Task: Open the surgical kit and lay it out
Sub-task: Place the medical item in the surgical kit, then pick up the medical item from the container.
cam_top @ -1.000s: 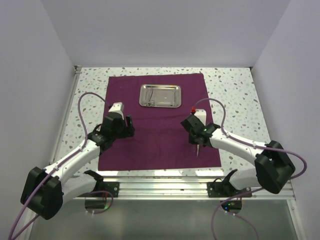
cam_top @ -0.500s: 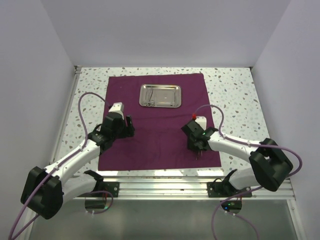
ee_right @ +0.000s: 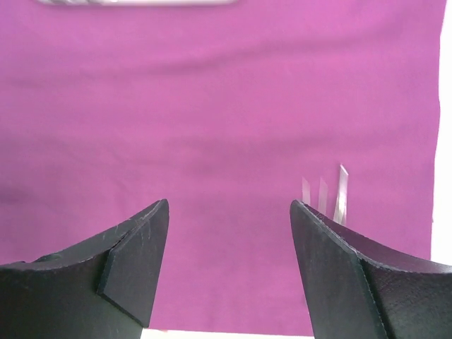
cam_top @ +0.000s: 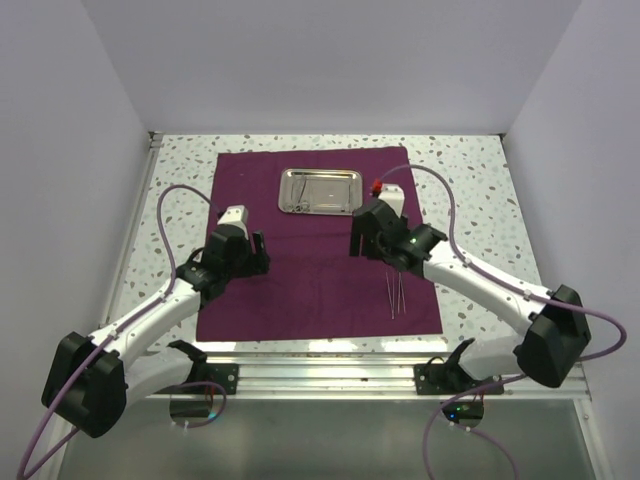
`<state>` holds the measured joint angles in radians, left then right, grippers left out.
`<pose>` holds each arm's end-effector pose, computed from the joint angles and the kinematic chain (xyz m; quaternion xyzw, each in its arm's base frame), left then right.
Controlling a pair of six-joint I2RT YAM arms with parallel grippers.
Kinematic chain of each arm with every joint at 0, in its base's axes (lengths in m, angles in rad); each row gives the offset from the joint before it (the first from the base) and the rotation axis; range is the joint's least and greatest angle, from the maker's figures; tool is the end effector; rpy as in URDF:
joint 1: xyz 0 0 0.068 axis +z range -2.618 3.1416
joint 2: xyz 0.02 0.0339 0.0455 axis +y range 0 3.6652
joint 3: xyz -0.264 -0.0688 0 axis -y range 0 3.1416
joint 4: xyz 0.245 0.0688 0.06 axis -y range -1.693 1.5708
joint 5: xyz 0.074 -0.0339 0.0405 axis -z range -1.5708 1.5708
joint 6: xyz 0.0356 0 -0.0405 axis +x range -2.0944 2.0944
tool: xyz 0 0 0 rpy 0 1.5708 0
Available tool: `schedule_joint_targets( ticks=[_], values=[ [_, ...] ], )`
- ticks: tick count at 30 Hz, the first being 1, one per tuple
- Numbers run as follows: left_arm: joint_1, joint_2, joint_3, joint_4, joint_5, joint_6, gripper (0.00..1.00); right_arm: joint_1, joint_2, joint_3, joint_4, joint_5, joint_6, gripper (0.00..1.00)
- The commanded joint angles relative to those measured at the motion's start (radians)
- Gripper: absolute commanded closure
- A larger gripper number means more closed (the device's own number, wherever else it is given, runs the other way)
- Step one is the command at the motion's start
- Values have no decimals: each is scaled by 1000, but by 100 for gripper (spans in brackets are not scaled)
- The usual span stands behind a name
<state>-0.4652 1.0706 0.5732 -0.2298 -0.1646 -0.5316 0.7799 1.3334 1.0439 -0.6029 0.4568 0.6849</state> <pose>0.1982 -0.0930 0.2084 -0.0638 0.9076 -0.1292 0.3942 0.2075 0.1832 0.2752 0.0316 0.9211 0.0579 0.3838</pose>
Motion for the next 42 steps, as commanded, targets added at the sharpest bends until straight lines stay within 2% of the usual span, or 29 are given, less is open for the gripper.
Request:
schedule_joint_targets(
  ticks=[1,3,5,6,7,9,10,12,13,16,24,35,38,42],
  values=[
    [-3,-21,13,-12,-24,-7,25,4,131,147,80,5,-61,27],
    [-3,-31,1,-8,-38,-7,26,4,218,200,133,-18,-88,27],
    [-4,-41,-24,12,-13,-10,28,1,392,324,183,-18,-120,28],
    [-4,-43,-32,35,0,-5,29,-7,456,390,170,-17,-127,31],
    [-6,-44,-48,46,19,-2,30,-13,598,542,119,-26,-136,34],
    [-7,-49,-62,61,19,5,30,-33,711,681,89,-38,-148,43],
    [-9,-55,-79,67,16,5,30,-39,772,802,71,-46,-148,43],
    [-10,-67,-101,92,22,4,31,-73,916,914,52,-76,-150,43],
    [-10,-78,-120,101,30,4,32,-85,958,1024,17,-93,-147,44],
    [-13,-98,-141,112,42,-1,32,-119,1078,1174,-21,-101,-147,44],
    [-13,-104,-134,109,42,1,32,-153,1222,1321,-27,-133,-162,48],
    [-15,-104,-131,104,28,1,32,-151,1270,1317,2,-155,-166,50],
    [-13,-107,-128,98,28,-1,32,-143,1299,1346,-26,-107,-192,55],
    [-13,-130,-133,92,28,-2,32,-145,1383,1469,-170,-18,-243,56]
  ],
)
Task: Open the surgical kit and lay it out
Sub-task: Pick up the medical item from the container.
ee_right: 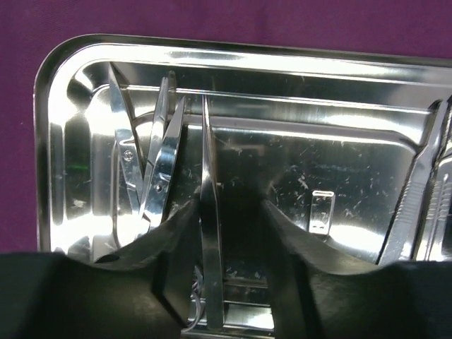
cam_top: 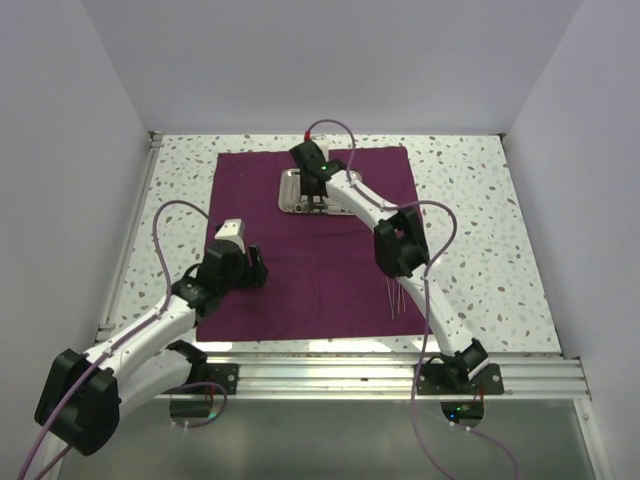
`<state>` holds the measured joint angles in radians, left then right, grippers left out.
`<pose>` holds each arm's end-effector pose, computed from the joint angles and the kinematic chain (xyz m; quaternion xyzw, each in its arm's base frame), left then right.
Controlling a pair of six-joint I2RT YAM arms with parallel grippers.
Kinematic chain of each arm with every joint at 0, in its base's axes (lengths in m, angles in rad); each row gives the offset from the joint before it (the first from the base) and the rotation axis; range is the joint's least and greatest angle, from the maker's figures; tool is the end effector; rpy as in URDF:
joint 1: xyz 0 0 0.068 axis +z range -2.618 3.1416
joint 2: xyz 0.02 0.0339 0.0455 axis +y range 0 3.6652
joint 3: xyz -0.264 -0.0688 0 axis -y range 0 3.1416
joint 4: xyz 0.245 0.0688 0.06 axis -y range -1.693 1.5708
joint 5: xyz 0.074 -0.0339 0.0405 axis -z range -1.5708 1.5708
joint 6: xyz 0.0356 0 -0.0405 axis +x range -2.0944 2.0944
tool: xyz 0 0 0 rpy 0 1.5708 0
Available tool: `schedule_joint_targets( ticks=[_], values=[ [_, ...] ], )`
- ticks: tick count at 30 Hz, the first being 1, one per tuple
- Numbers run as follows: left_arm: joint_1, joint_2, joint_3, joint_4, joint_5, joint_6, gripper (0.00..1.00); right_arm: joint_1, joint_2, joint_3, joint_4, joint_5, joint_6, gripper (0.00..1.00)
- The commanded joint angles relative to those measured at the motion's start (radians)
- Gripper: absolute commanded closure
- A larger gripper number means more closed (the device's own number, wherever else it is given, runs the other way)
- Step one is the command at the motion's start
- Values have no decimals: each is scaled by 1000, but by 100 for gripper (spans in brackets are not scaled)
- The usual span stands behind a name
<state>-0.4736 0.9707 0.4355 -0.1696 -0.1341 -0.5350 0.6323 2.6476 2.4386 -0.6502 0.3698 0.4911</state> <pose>0.1762 -0.0849 0.1872 -0.0559 0.9044 -0.1490 0.3959 0.4711 0.3292 0.1654 -0.0011 0.9236 0.0365 0.3816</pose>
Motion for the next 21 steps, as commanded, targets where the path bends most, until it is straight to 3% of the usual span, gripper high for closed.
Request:
schedule_joint_targets(
  ticks=[1,5,11,15,21],
  values=[
    [-5,-35,6,30,-2,1,32,1,74,68,-130,75,-54,62],
    [-5,-43,6,28,-1,1,32,0,71,-13,-121,64,-59,74],
    [-5,-33,9,30,5,3,32,-2,58,-56,-128,70,-63,100],
    [-7,-35,8,28,5,3,32,-2,11,-111,-85,99,-69,100],
    [-7,-40,3,28,5,1,32,-5,-302,-370,84,204,-132,100]
  ],
)
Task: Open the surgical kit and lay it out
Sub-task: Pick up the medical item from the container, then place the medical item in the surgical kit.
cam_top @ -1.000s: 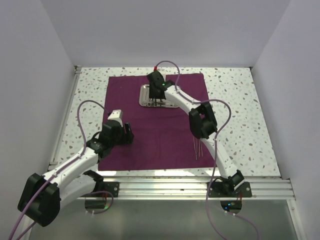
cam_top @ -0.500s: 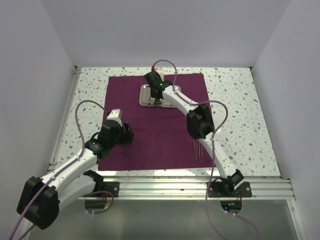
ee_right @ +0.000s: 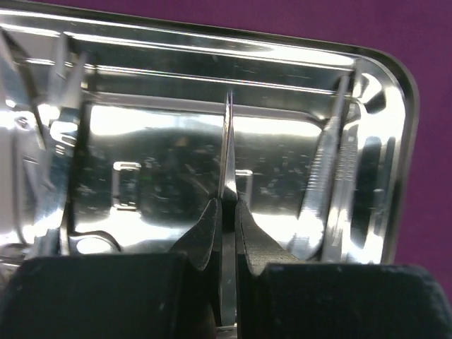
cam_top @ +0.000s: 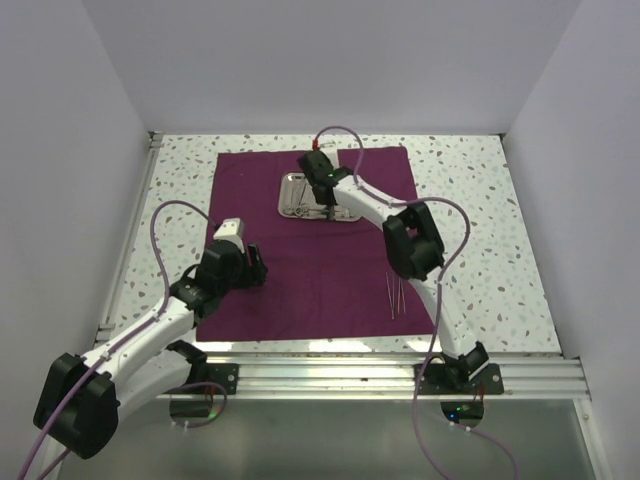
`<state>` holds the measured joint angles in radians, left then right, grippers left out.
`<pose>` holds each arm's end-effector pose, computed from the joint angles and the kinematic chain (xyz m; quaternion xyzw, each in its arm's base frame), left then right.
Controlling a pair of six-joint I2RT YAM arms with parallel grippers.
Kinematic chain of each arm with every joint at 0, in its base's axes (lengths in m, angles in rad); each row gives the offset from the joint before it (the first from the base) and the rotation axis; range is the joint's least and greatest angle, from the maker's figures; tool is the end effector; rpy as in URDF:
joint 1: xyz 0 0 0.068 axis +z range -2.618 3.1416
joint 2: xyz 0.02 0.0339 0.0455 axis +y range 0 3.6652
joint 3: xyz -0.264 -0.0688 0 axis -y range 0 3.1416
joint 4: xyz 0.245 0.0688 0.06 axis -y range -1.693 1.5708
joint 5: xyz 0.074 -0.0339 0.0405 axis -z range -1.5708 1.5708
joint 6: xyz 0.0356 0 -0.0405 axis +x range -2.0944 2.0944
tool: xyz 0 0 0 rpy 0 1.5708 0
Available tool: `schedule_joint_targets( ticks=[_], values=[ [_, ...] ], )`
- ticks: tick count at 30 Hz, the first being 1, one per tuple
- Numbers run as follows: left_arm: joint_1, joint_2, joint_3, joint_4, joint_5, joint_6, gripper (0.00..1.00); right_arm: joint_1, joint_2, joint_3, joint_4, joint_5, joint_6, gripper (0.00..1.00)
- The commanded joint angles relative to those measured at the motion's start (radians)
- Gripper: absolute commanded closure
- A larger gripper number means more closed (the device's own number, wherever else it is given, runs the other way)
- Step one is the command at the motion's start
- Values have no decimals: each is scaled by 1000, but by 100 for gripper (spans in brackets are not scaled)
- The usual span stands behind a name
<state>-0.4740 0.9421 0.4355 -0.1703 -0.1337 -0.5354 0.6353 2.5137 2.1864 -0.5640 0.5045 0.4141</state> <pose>0.1741 -0.0840 0.1922 -0.0565 0.8984 -0.1558 0.4066 0.4537 0.3131 0.1648 -0.0181 0.9166 -0.0420 0.3972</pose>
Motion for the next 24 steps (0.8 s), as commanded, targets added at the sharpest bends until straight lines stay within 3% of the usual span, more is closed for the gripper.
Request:
schedule_joint_targets(
  ticks=[1,9,24],
  values=[
    [-6,-14,5,29,5,2,32,-6,-218,-163,22,77,-61,100],
    [-6,-22,3,29,6,3,32,3,-655,-594,174,60,-31,100],
    [-6,-3,2,37,17,6,32,55,-1059,-1243,92,32,222,100]
  ],
)
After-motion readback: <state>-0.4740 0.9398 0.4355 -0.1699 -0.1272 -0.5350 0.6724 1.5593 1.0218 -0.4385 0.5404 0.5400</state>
